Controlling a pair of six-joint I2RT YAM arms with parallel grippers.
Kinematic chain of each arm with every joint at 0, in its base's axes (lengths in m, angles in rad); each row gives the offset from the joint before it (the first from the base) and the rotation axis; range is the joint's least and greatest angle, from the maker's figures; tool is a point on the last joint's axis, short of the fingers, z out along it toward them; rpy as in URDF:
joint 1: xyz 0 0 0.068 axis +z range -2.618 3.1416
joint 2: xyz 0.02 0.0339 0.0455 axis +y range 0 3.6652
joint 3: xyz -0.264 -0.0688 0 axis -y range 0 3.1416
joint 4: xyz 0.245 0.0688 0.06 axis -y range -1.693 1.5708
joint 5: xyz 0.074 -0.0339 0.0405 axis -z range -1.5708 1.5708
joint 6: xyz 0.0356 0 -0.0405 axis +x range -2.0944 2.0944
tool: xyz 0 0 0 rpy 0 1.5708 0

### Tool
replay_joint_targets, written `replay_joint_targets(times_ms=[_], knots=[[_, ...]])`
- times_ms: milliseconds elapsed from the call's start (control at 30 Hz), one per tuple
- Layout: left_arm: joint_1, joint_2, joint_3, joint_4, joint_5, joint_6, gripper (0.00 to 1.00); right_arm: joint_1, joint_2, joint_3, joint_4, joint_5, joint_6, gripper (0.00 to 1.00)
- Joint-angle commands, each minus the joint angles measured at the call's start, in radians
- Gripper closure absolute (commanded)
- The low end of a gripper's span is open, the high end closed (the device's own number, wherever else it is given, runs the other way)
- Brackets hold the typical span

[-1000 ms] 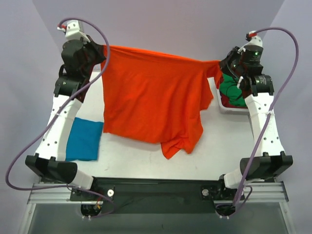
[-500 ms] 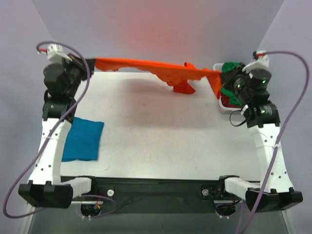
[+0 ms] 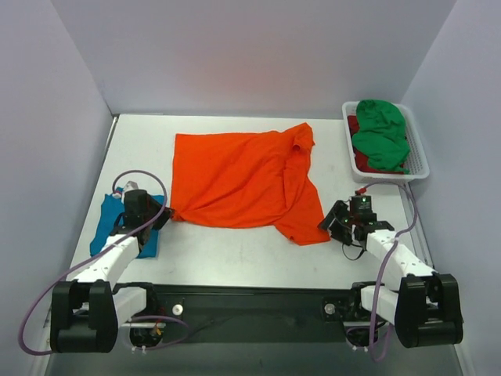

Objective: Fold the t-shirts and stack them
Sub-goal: Flatten out the tshirt

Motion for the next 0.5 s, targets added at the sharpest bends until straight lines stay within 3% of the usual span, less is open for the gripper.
replay_joint_targets(times_ms=[0, 167, 267, 467], knots=[[0.004, -0.02, -0.009, 0.143, -0.018, -0.006, 1.0, -0.007, -0.036, -0.008, 0.094, 0.003, 0.034, 0.44], [0.004, -0.05, -0.02, 0.099, -0.037, 0.01, 1.0, -0.011, -0.066, 0.016, 0.066, 0.098, 0.046, 0.42], [0.004, -0.063, -0.008, 0.062, -0.074, 0.025, 1.0, -0.011, 0.001, 0.105, 0.066, 0.164, 0.006, 0.43], [0.004, -0.077, 0.003, 0.022, -0.06, 0.026, 1.0, -0.001, 0.289, 0.383, 0.071, 0.14, -0.069, 0.5]])
